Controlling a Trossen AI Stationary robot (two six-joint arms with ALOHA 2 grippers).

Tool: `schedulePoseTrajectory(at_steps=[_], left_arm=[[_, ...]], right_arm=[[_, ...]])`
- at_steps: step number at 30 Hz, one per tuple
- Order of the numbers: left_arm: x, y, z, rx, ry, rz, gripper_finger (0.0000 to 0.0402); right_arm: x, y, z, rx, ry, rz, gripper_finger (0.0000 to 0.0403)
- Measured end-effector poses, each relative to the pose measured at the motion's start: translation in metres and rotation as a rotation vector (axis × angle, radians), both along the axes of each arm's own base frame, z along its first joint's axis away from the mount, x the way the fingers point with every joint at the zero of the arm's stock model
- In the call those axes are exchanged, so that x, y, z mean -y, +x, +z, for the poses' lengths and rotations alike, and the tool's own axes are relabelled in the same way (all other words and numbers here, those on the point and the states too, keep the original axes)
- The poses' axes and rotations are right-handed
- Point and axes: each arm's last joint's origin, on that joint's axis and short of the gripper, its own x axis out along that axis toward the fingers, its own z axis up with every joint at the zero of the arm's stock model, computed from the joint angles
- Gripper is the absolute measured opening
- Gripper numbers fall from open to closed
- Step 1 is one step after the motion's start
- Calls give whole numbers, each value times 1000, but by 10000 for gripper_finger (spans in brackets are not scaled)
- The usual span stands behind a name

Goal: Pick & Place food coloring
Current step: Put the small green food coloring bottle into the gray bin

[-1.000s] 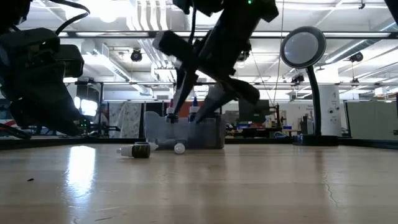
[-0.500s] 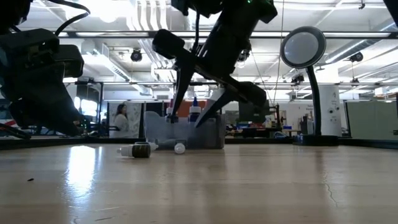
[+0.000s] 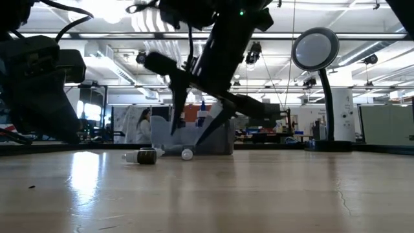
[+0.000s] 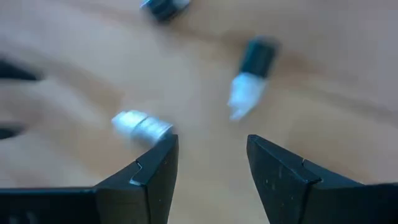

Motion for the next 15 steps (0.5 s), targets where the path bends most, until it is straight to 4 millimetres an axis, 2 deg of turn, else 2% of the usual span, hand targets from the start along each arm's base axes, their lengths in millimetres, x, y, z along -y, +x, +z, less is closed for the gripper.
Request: schedulePoseTrajectory(at_steps=[5,11,15], left_arm=[[0,0,-1,1,-1,0,193],[0,-1,-1,-1,1,0,193],[0,-1,-1,-4,2,0,193]], right_arm=[[10,4,-3,-101,-174,-50,175],[6,25,-11,-110,-211,-10,154],[6,32,-17,-223,-230,18,129]])
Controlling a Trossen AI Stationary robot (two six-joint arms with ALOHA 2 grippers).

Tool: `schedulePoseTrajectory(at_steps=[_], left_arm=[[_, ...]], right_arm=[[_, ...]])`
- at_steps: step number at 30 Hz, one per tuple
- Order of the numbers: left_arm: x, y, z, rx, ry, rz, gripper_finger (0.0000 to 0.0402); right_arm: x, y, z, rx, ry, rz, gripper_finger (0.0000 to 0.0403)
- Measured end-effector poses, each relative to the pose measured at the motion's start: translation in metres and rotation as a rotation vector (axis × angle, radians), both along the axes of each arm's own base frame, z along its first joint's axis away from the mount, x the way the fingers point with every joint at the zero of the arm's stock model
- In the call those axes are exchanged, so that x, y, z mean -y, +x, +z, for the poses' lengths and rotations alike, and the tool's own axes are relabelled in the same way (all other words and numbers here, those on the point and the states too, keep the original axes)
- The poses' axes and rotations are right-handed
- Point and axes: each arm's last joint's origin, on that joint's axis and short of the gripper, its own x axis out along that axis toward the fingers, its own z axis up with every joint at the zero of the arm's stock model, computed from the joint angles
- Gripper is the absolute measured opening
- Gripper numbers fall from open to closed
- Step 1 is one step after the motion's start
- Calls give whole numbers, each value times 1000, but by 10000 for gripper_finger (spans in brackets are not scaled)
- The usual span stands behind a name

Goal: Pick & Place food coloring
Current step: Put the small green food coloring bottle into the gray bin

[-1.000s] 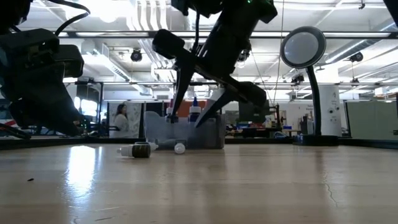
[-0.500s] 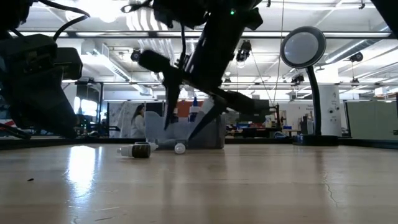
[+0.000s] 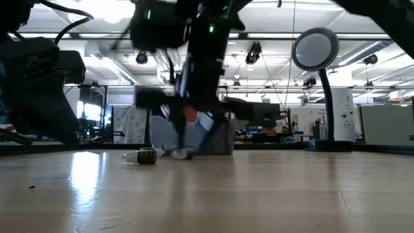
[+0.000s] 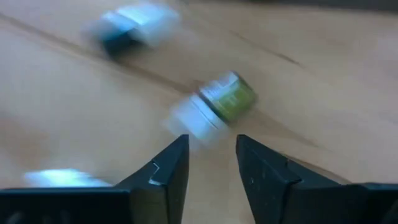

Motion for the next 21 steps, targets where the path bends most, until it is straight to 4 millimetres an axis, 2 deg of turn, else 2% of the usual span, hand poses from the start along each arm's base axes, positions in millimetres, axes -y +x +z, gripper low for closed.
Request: schedulePoseTrajectory(at_steps=[3,5,12,15,18,21], left_arm=[[0,0,0,-7,-6,-7,193],[0,0,-1,-11,-8,-10,193],[0,-1,-1,-23,-3,-10,193],[0,-2,-2,-28,-14,-8,193],[0,-2,-2,-30,-25,-5,193],[0,-2,-2,-30,-26,-6,193]], right_arm=[[1,-2,-7,-141,-18,-35,116],[0,-3,-1,-178,-17,-53,112],[5,3,1,-185,34,-7,116],[8,-5,22,-201,74,-1,112],[13,-16,58,-185,79,27,108],[20,-27,92,-160,30,223,107]])
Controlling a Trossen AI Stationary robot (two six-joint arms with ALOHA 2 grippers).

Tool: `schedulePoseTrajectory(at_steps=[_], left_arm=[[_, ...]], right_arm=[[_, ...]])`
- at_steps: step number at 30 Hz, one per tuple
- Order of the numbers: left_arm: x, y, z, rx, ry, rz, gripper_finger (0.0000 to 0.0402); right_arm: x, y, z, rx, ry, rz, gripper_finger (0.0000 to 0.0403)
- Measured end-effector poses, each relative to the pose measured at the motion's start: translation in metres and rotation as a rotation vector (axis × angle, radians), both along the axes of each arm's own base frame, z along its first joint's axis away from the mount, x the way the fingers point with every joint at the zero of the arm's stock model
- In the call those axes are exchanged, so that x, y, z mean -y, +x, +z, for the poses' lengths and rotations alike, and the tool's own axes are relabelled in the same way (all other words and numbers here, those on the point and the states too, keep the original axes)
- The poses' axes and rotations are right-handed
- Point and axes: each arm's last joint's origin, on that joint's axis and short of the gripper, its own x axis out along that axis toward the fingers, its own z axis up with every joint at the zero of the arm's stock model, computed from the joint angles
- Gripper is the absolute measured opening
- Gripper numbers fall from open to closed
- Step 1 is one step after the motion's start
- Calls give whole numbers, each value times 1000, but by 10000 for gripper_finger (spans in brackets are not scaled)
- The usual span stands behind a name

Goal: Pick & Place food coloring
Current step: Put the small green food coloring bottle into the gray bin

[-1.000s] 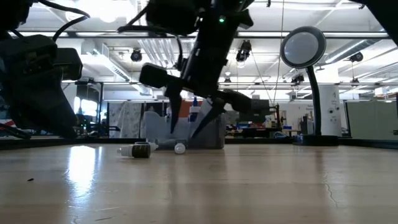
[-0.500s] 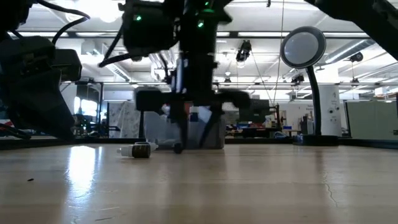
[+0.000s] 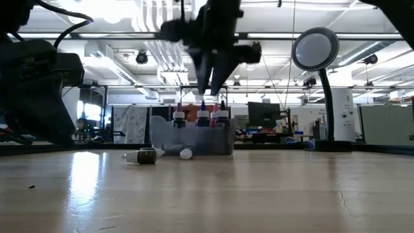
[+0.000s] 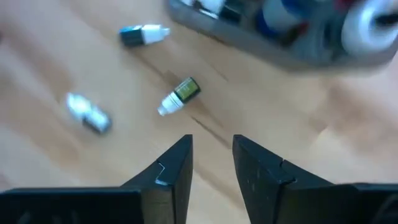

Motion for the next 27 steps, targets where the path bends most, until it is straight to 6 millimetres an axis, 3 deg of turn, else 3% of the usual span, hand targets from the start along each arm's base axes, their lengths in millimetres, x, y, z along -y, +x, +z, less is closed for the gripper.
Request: schedulePoseTrajectory(at_steps=[3,6,11,14,18,21,27], left_arm=[[0,0,0,1,7,-4,193],[0,0,0,1,17,-8,193],[0,0,0,1,9,0,193],[0,0,0,2,2,10,193],[0,0,0,2,3,11,193],[0,0,0,2,6,8,193],[-1,0,0,14,-44,78,193]], right_arm=[[5,-10,14,-32,-45,279,107],[5,-14,7,-73,-12,499,107],[10,-7,-22,11,187,427,110],[-7,-2,-33,40,53,795,119],[-28,-7,-40,-136,-273,1358,133],[-22,-8,-51,-226,-380,1488,144],[-6,-1,-53,-141,-363,1566,157]])
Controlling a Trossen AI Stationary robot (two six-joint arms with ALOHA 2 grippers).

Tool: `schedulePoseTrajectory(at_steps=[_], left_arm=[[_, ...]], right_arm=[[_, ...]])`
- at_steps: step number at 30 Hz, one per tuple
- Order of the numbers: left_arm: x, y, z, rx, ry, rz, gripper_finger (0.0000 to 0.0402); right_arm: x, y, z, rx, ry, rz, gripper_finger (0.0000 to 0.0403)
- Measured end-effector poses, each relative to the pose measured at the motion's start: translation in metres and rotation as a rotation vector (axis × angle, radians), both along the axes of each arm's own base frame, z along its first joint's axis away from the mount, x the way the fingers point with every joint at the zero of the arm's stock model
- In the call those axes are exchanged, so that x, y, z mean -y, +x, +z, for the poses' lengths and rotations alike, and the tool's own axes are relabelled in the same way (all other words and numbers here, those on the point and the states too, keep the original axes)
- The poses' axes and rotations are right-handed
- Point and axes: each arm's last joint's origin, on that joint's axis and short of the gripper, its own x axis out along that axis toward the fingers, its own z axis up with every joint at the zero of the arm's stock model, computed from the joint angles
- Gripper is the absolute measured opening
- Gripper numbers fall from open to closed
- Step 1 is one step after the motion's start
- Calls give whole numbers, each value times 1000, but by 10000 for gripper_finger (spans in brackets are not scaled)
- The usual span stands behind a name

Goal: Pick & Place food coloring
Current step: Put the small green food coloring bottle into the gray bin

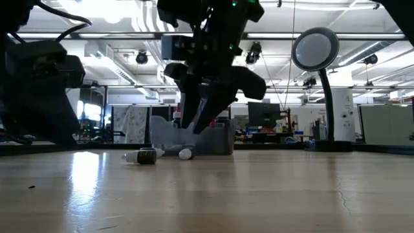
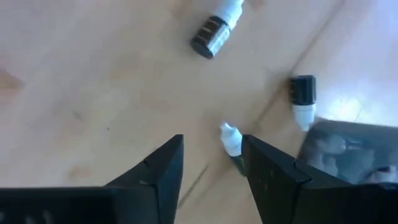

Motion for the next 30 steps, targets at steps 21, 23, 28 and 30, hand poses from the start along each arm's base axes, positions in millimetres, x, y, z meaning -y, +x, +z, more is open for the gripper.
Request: schedulePoseTrajectory(at_steps=[21,23,28,30], left_arm=[[2,6,7,96,-188,179,193],[3,8,10,105,-198,181,193],[6,13,19,132,-214,181,193],[7,13,20,141,-212,187,193]], right_arm=[[36,2,-30,78,105,134,166],[38,-1,-34,61,97,148,166],[39,-4,-40,48,88,164,166],[41,-3,-42,72,84,169,166]])
